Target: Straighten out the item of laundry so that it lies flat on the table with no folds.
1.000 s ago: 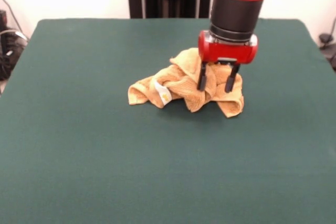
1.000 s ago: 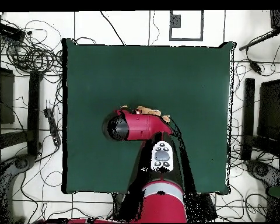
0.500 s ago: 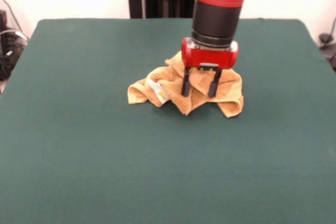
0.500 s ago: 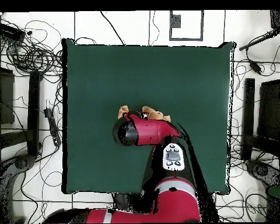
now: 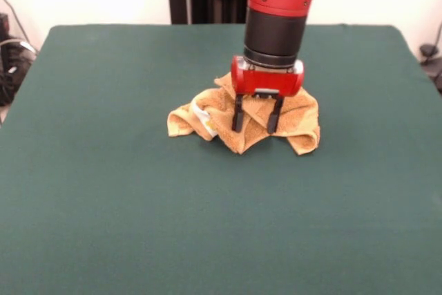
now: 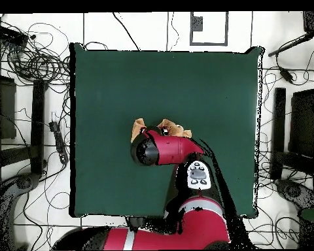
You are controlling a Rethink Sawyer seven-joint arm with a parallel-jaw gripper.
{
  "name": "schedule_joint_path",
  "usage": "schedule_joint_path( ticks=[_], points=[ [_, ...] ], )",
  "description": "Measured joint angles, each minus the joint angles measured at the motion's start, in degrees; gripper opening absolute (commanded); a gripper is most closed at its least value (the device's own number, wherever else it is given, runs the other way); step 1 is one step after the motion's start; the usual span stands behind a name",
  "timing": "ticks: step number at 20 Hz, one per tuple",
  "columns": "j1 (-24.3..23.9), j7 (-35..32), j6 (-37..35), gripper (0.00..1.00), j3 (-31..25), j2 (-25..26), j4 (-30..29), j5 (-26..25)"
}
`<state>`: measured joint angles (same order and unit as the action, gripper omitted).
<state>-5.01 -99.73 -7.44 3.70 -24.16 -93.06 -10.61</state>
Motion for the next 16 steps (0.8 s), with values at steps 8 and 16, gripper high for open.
schedule_joint_path(
  ticks=[8, 16],
  points=[
    [0.23, 0.0, 0.0, 1.0, 0.0, -0.01, 0.01, -0.01],
    [1.47, 0.0, -0.92, 1.0, 0.0, -1.14, -0.15, -0.02]
  ],
)
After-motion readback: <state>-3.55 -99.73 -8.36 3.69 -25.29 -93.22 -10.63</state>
